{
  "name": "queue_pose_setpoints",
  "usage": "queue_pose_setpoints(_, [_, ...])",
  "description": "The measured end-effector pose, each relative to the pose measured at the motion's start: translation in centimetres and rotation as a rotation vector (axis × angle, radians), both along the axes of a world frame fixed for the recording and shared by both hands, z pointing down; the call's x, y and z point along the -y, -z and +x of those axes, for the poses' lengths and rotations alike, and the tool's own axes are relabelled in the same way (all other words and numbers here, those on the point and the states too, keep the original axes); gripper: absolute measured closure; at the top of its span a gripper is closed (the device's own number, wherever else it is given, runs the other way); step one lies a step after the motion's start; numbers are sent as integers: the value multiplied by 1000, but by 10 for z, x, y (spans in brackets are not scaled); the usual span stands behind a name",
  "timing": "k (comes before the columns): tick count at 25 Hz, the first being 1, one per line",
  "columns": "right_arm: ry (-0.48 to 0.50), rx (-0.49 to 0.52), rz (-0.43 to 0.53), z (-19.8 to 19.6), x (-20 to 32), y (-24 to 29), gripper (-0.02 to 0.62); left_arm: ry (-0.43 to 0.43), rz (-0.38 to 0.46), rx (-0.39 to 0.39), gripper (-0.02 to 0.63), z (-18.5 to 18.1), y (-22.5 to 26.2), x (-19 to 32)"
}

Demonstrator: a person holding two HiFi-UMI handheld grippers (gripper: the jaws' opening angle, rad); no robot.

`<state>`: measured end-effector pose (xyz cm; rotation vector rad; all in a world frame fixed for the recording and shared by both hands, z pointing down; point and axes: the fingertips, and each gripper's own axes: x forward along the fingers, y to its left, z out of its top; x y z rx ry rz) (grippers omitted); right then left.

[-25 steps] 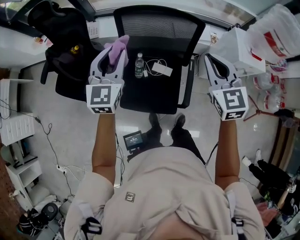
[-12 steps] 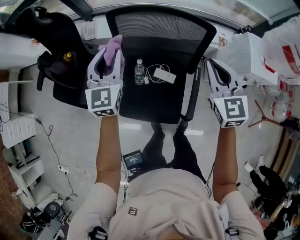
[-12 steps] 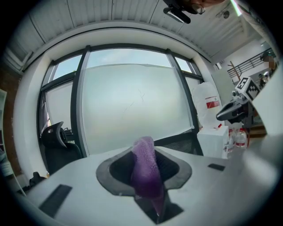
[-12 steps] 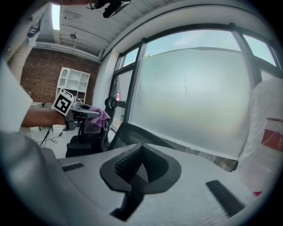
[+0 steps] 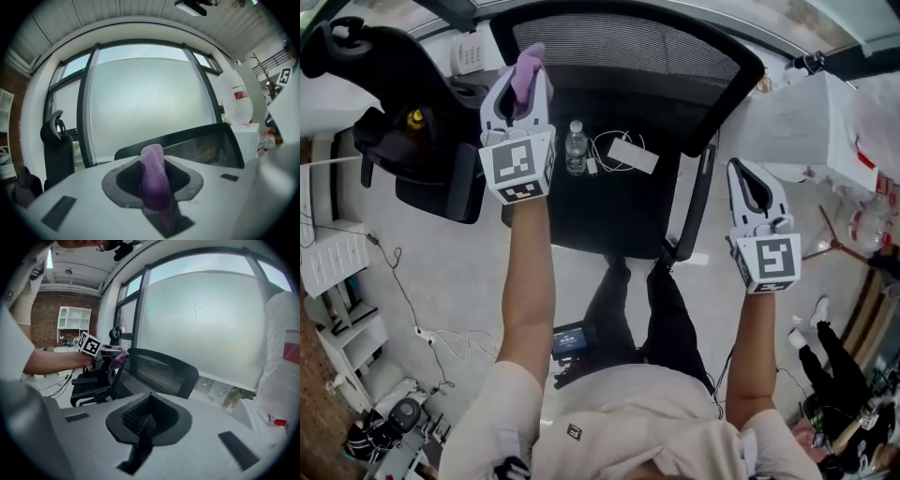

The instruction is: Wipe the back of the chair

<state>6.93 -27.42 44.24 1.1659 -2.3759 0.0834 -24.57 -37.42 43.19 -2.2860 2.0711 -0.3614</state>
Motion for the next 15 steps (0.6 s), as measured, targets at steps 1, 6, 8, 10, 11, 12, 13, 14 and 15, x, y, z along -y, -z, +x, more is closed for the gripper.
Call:
queue_pose_setpoints(1, [-3, -2, -7, 1, 1, -6, 600, 3, -6, 1, 494, 0, -6, 7])
queue_pose_setpoints(6, [-14, -8, -30, 6, 12, -21, 600, 27, -25, -5, 494, -3, -28, 31])
queue_pose_setpoints(8, [-14, -19, -36, 8, 14, -23, 600, 37, -30, -12, 494, -3, -32, 38])
queue_pose_setpoints(10, [-13, -18, -38, 11, 14, -26, 600, 39, -36, -28, 494, 1, -35, 44])
queue_pose_setpoints(11, [-12, -10, -35, 12, 14, -27, 600, 34, -39, -39, 494, 7, -36, 47])
queue_pose_setpoints(12, [-15, -5, -35, 15, 13, -28, 600, 23, -44, -52, 494, 17, -37, 50])
queue_pose_setpoints(13, [-19, -2, -38, 19, 13, -30, 600, 5, -49, -64, 494, 29, -38, 53])
queue_pose_setpoints(14, [-21, 1, -40, 22, 12, -31, 600, -18, -53, -75, 495, 46, -39, 56])
queue_pose_setpoints(15, [-23, 5, -41, 26, 11, -33, 600, -45, -52, -82, 495, 64, -41, 59])
